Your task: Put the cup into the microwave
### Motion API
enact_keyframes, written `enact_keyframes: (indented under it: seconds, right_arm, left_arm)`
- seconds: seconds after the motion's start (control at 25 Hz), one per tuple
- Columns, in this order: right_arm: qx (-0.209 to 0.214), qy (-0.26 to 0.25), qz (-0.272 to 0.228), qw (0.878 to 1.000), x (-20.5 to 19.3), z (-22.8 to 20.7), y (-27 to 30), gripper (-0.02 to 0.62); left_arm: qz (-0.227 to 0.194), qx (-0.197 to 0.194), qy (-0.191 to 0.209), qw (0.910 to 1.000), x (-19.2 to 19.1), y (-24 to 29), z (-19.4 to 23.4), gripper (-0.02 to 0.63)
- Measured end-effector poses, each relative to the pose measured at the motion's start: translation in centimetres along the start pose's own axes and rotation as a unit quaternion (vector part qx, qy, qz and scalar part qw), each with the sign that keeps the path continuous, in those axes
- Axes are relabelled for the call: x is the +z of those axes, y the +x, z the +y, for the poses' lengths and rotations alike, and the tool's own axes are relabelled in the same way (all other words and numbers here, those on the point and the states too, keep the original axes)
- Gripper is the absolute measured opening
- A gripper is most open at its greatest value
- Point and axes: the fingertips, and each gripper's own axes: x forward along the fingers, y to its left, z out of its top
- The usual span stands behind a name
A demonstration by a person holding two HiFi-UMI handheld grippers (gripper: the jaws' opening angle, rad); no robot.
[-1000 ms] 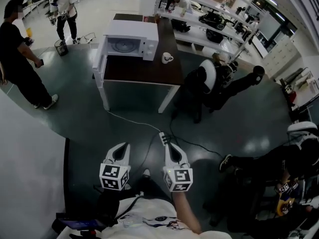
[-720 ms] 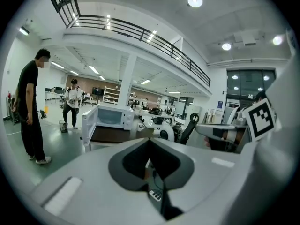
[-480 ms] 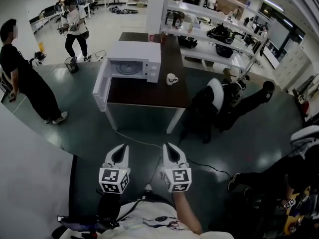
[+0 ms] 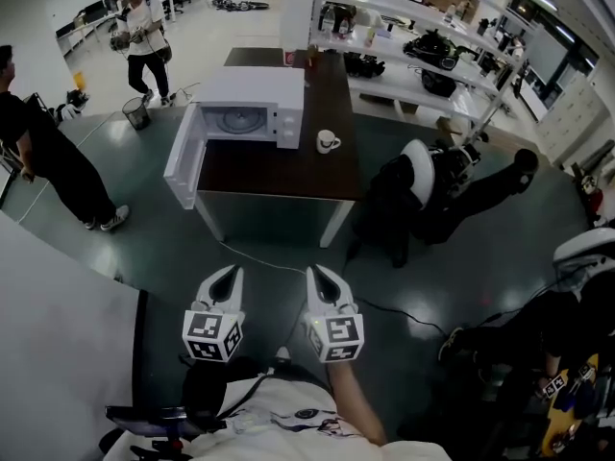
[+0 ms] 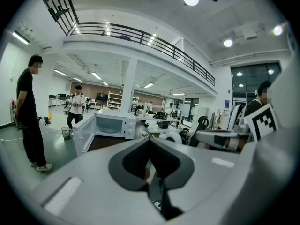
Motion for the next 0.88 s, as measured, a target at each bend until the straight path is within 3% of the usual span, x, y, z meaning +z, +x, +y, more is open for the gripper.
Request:
enact_keyframes:
  seconds: [0.4, 0.88]
  right_arm:
    - [-0.013, -0.003, 0.024, 1.000, 0.5, -0.3, 4.5, 0.002]
    - [-0.050, -0.019, 0.020, 0.998, 3.7, -0.8, 11.5, 0.002]
  left_arm:
    - [0.013, -0.006, -0.024, 0.9996, 0.6, 3.6, 3.4, -0.002]
    - [0.005, -0.060, -0.029, 0.9977, 3.9, 10.1, 7.8, -0.002]
